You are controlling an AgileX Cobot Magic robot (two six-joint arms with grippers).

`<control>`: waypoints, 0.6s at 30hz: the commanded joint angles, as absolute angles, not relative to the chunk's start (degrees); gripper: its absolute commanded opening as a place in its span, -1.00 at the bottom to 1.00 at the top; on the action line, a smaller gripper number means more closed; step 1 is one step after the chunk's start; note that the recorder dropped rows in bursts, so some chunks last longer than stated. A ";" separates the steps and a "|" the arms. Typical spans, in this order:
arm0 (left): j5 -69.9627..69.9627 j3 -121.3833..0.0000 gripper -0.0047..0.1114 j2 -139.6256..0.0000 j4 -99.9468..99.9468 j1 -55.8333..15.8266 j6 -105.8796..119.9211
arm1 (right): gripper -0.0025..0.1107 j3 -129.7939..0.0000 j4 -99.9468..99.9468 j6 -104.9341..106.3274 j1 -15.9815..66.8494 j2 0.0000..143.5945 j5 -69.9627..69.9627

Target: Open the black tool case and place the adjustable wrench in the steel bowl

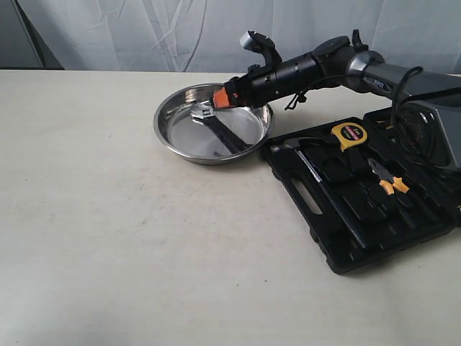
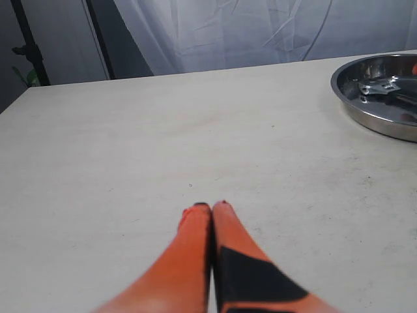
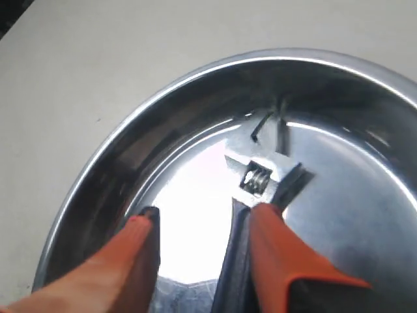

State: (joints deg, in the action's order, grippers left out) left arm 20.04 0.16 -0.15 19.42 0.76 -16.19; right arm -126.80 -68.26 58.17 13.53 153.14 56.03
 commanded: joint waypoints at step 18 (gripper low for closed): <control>19.67 0.00 -0.92 0.00 19.65 0.99 -16.34 | -0.97 -121.79 -53.16 50.84 10.24 138.66 69.96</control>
